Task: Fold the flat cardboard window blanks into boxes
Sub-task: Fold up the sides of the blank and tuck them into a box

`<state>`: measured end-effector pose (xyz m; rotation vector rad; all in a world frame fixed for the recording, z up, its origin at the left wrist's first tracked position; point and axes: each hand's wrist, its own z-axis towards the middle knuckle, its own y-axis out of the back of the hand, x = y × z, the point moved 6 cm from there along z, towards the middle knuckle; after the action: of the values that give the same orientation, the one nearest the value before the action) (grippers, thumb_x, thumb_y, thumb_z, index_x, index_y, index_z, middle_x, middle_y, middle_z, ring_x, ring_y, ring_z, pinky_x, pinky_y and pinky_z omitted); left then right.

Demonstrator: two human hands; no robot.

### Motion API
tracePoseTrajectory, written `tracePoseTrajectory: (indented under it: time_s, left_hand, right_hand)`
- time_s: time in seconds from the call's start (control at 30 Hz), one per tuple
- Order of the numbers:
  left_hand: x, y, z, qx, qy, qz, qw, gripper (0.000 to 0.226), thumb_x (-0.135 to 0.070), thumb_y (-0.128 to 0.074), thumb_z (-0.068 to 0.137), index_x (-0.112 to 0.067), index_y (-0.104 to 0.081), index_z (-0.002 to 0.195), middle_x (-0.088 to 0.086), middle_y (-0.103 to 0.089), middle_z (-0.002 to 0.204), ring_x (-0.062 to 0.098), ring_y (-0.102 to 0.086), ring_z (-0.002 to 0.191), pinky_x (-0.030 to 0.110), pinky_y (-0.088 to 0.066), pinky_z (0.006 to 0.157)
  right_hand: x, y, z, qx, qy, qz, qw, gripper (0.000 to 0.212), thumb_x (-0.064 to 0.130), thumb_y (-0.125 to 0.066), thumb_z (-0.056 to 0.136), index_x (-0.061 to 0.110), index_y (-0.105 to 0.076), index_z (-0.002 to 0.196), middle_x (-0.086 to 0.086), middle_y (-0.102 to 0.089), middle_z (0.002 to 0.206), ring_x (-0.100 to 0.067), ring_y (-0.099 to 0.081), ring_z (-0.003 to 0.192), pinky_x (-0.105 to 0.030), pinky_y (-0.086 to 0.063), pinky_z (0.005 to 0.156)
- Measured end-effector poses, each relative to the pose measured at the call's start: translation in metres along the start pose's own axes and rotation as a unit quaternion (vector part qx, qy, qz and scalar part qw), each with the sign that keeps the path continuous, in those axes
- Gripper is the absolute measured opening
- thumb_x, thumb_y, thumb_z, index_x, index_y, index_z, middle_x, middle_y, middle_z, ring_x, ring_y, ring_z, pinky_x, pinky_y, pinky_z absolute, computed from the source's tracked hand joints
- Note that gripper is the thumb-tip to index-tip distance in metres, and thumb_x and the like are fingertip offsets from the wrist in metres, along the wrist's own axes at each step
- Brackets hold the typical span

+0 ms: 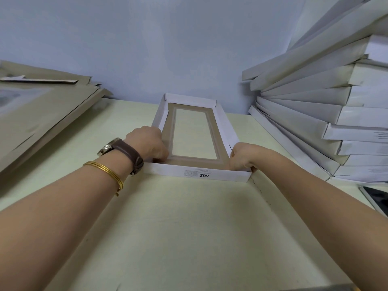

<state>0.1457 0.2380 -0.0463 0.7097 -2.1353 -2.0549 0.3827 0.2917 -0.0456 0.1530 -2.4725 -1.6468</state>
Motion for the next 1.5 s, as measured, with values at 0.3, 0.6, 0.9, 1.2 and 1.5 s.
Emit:
tracePoseTrajectory:
  time_s: [0.3,0.6,0.9,1.2,1.5]
  left_hand:
    - [-0.005,-0.002,-0.002,-0.025,-0.027,0.05,0.998,0.023,-0.019,-0.065,0.071,-0.019,-0.042,0.07,0.002,-0.049,0.078,0.023,-0.05,0.071,0.028,-0.04,0.061]
    - [0.0,0.001,-0.004,0.053,0.012,-0.006,0.998,0.021,-0.015,-0.066,0.069,-0.014,-0.047,0.077,0.006,-0.054,0.081,0.022,-0.055,0.067,0.024,-0.044,0.055]
    - [-0.008,0.002,-0.009,0.012,-0.005,0.037,0.999,0.017,-0.016,-0.059,0.075,-0.018,-0.042,0.076,0.001,-0.047,0.08,0.022,-0.05,0.075,0.027,-0.04,0.062]
    - [-0.01,0.002,-0.013,-0.002,-0.011,0.053,0.999,0.017,-0.015,-0.061,0.071,-0.017,-0.044,0.072,0.002,-0.048,0.077,0.02,-0.047,0.068,0.027,-0.039,0.062]
    - [-0.008,-0.001,-0.01,0.01,-0.025,0.04,0.999,0.017,-0.019,-0.062,0.072,-0.017,-0.061,0.089,0.005,-0.049,0.094,0.024,-0.052,0.074,0.028,-0.041,0.062]
  right_hand:
    - [0.0,0.0,0.0,-0.005,0.0,0.001,1.0,0.012,0.011,-0.058,0.085,0.009,-0.047,0.083,-0.009,-0.047,0.08,-0.028,-0.045,0.072,-0.029,-0.043,0.067]
    - [-0.003,-0.002,0.003,-0.003,0.002,0.026,1.0,0.017,0.015,-0.065,0.082,0.006,-0.057,0.093,-0.011,-0.054,0.086,-0.028,-0.051,0.072,-0.031,-0.048,0.07]
    - [-0.004,-0.001,0.004,-0.018,-0.001,0.013,1.0,0.01,0.012,-0.058,0.083,0.009,-0.049,0.08,-0.007,-0.046,0.076,-0.024,-0.042,0.065,-0.027,-0.04,0.064]
    - [-0.004,-0.002,0.005,-0.014,-0.001,0.026,1.0,0.013,0.015,-0.061,0.083,0.009,-0.05,0.083,-0.008,-0.047,0.08,-0.025,-0.044,0.068,-0.027,-0.042,0.065]
    - [-0.004,-0.002,0.002,-0.008,-0.003,0.03,1.0,0.016,0.013,-0.059,0.083,0.011,-0.044,0.077,-0.008,-0.044,0.076,-0.026,-0.042,0.067,-0.029,-0.041,0.064]
